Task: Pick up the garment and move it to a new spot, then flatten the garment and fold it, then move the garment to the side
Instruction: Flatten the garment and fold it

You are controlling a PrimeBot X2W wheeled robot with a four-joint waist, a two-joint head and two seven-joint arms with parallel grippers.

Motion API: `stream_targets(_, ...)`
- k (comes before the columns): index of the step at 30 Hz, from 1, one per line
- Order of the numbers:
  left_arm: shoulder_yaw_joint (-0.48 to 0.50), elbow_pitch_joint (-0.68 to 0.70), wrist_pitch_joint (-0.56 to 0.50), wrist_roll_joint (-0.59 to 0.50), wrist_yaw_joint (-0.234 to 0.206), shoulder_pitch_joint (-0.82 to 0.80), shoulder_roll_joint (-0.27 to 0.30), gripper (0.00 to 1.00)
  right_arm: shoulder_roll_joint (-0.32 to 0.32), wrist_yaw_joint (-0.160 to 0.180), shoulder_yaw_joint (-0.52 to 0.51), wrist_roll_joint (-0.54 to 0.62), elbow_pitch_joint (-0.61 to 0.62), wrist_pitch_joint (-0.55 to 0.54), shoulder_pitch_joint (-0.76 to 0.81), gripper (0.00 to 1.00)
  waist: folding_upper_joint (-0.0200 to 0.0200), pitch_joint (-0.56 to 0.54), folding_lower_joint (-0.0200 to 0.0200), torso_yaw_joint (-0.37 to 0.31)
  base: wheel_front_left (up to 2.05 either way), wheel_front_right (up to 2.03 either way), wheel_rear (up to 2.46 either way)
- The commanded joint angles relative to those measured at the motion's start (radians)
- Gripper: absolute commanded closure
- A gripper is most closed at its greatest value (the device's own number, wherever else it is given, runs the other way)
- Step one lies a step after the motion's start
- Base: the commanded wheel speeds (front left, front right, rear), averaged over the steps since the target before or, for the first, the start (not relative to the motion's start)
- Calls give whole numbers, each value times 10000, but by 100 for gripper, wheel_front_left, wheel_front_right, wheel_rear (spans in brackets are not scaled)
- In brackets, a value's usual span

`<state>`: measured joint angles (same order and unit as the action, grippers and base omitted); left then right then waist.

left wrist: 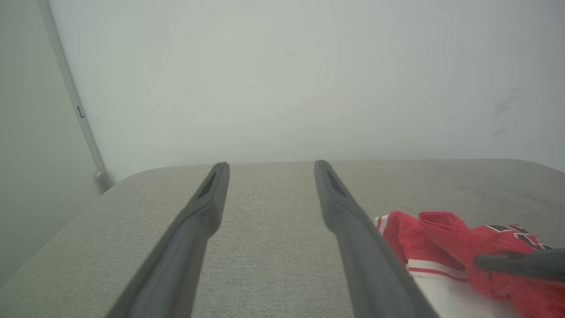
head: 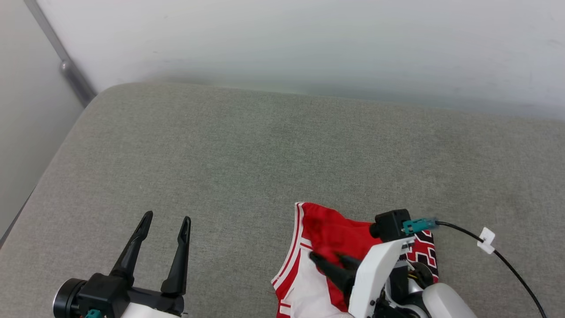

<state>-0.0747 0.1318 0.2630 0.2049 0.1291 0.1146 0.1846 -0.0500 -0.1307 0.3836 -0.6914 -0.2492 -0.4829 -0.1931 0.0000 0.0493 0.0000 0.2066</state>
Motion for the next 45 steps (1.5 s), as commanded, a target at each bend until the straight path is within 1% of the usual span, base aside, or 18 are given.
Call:
stream_targets(1, 1, -14, 22, -22, 15, -58, 55, 0, -12, 1, 98, -127, 48, 158, -217, 0, 0, -10, 0, -7, 0, 0, 0)
stream_targets(4, 11, -56, 22, 0, 16, -7, 73, 0, -7, 1, 338, -141, 77, 385, -400, 0, 0, -57, 0, -46, 0, 0, 0)
stream_targets(8, 43, -80, 23, 18, 16, 43, 90, 0, -10, 1, -39, 667, 56, 626, -683, 0, 0, -126, 0, -188, 0, 0, 0)
stream_targets(11, 61, -47, 23, 27, 16, 22, 108, 0, -5, 1, -470, 1507, 254, 693, -996, 0, 0, -136, 0, -356, 0, 0, 0)
stream_targets(14, 105, -5, 23, 22, 14, -28, 93, 0, -66, 1, -990, 2819, 615, 806, -1203, 0, 0, -110, 0, -571, 0, 0, 0)
stream_targets(18, 110, 22, 23, 13, 16, -94, 48, 0, -898, 2, -1460, 4015, 1287, 1277, -1310, 0, 0, -83, 0, -881, 0, 0, 0)
stream_targets(20, 138, 23, 23, 21, 14, -123, 24, 0, -1335, 2, -1723, 4342, 1588, 1590, -1185, 0, 0, -73, 0, -1039, 0, 0, 0)
stream_targets(21, 156, 26, 23, 22, 14, -125, 8, 0, -1543, 5, -2052, 4559, 1689, 1750, -1078, 0, 0, -66, 0, -1119, 0, 0, 0)
stream_targets(23, 182, 38, 23, 32, 14, -156, -26, 0, -1908, 1, -2378, 4935, 1975, 2111, -849, 0, 0, -15, 0, -1258, 0, 0, 0)
stream_targets(27, 163, 46, 23, 52, 16, -224, -75, 0, -2199, 2, -3194, 5387, 2523, 2952, -265, 0, 0, 88, 0, -1430, 0, 0, 0)
stream_targets(32, 161, 68, 23, 4, 16, -312, -176, 0, -1832, 2, -3958, 5519, 3231, 4018, 777, 0, 0, 219, 0, -1517, 0, 0, 0)
stream_targets(33, 161, 68, 23, 4, 16, -312, -176, 0, -1832, 2, -3958, 5519, 3231, 4018, 777, 0, 0, 219, 0, -1517, 0, 0, 0)
stream_targets(36, 85, 46, 23, 15, 14, -305, -183, 0, -1443, 2, -4176, 5569, 3604, 4600, 1375, 0, 0, 261, 0, -1519, 0, 0, 0)
stream_targets(38, 116, 55, 23, 69, 14, -282, -169, 0, -1122, 2, -4112, 5402, 3743, 4942, 1661, 0, 0, 308, 0, -1552, 0, 0, 0)
stream_targets(41, 62, 38, 22, 77, 14, -271, -116, 0, -849, 2, -4055, 5431, 3795, 5331, 1998, 0, 0, 306, 0, -1528, 0, 0, 0)
stream_targets(45, 54, 89, 22, 106, 16, -261, -186, 0, -650, 2, -3950, 5615, 3735, 5616, 2218, 0, 0, 291, 0, -1504, 0, 0, 0)
